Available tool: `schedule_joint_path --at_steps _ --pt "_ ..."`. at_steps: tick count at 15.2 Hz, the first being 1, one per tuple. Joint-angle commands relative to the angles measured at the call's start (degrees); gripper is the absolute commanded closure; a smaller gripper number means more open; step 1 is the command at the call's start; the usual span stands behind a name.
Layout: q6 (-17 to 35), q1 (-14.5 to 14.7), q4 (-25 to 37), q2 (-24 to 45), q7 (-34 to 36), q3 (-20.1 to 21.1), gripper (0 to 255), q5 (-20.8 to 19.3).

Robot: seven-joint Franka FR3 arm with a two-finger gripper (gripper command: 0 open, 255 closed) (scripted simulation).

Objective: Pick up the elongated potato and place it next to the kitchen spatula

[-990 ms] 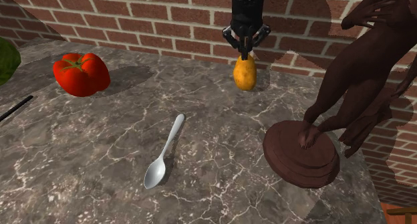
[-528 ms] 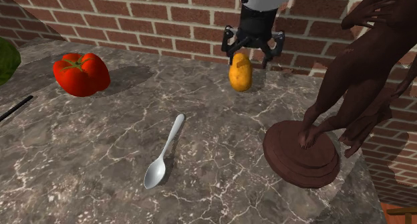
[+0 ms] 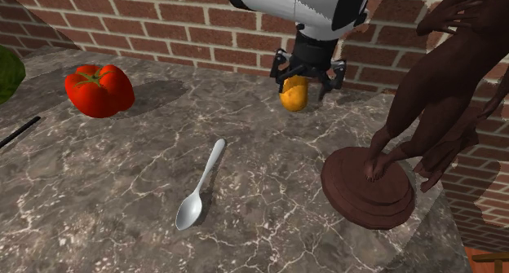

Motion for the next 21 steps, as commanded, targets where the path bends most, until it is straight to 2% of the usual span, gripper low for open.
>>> schedule_joint_path --at_steps 1,8,9,17,21 --pt "1.31 -0.04 -0.87 0.45 -0.27 0.14 0 0.35" --pt "1.31 -0.05 -0.87 0.45 -0.27 0.16 0 0.34" --pt "1.30 -0.05 -0.77 0.54 -0.26 0.18 255 0.36" --pt "2.25 0.27 -1.46 0.79 0.10 0.38 255 0.48" --pt "-0.58 0.07 -0.11 -0.77 0.28 -0.05 255 -0.34"
